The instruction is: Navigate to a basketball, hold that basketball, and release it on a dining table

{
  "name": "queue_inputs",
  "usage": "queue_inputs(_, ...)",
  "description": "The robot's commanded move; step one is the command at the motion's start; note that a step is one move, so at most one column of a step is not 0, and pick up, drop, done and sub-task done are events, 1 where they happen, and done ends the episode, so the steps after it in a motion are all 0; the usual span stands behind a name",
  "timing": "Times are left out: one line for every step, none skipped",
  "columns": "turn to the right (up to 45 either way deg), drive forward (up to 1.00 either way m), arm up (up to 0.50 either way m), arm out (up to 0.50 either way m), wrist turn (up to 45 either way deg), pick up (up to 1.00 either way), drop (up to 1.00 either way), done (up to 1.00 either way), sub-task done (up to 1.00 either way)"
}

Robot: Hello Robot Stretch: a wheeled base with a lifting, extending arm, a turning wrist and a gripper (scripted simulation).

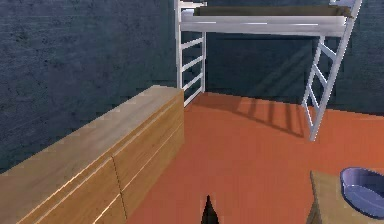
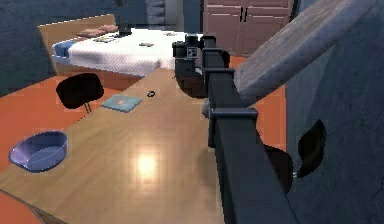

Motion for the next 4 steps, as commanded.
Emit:
queue_inputs(0.0, 0.00, 0.00, 0.00, 3.0, 0.00, 0.00, 0.00, 0.00)
queue_inputs(0.0, 0.00, -0.02, 0.00, 0.0, 0.00, 0.00, 0.00, 0.00)
queue_inputs(0.0, 0.00, -0.32, 0.00, 0.0, 0.00, 0.00, 0.00, 0.00)
queue_inputs(0.0, 0.00, 0.00, 0.00, 0.0, 0.00, 1.00, 0.00, 0.00)
